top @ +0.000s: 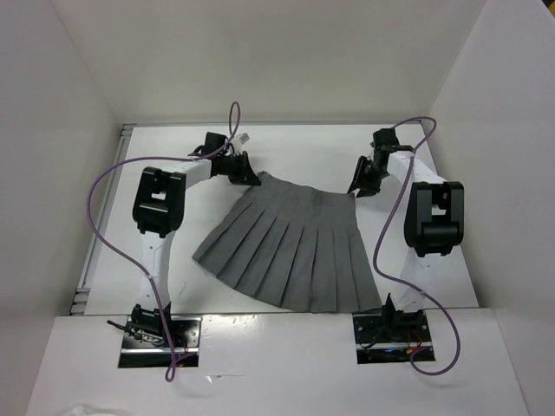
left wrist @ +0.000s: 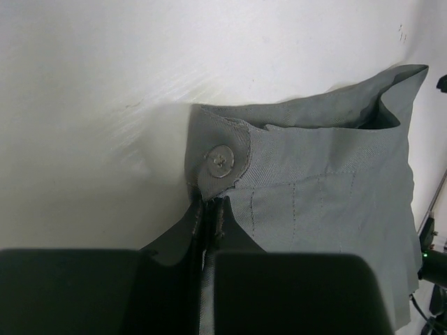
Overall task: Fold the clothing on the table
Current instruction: Fold the skirt
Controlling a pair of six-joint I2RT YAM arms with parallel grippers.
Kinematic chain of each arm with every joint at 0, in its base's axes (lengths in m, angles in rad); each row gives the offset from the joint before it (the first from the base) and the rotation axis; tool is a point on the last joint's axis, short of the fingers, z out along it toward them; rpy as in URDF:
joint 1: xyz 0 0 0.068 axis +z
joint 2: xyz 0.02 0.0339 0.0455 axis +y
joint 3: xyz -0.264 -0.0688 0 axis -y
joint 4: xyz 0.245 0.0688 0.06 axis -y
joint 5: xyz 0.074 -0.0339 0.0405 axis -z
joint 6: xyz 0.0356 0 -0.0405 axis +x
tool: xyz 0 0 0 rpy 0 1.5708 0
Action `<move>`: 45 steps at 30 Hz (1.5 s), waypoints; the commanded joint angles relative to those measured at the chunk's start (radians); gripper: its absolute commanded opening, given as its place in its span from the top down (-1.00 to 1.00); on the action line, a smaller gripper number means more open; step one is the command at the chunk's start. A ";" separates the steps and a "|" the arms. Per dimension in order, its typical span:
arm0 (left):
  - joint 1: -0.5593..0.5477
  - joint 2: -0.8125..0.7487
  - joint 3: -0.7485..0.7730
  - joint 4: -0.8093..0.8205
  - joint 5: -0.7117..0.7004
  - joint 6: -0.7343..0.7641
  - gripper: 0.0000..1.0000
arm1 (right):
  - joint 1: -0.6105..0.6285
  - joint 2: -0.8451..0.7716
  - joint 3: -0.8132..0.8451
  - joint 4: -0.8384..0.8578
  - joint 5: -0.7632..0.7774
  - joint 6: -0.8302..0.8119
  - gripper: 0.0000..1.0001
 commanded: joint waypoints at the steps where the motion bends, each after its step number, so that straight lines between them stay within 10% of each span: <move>1: 0.014 -0.032 -0.039 -0.027 -0.005 -0.001 1.00 | -0.007 -0.049 -0.039 0.010 -0.023 -0.026 0.16; 18: 0.034 -0.052 -0.067 -0.009 0.013 -0.010 1.00 | -0.007 0.101 -0.039 0.066 -0.101 -0.017 0.16; 25: 0.065 -0.061 -0.108 0.045 0.044 -0.065 1.00 | -0.017 0.123 -0.048 0.066 -0.202 -0.038 1.00; 36: 0.205 -0.164 -0.323 0.298 0.055 -0.340 1.00 | -0.026 0.081 -0.048 0.047 -0.068 -0.005 1.00; 45: 0.168 -0.121 -0.264 0.252 0.086 -0.322 1.00 | -0.026 0.104 0.018 0.057 -0.167 -0.043 0.26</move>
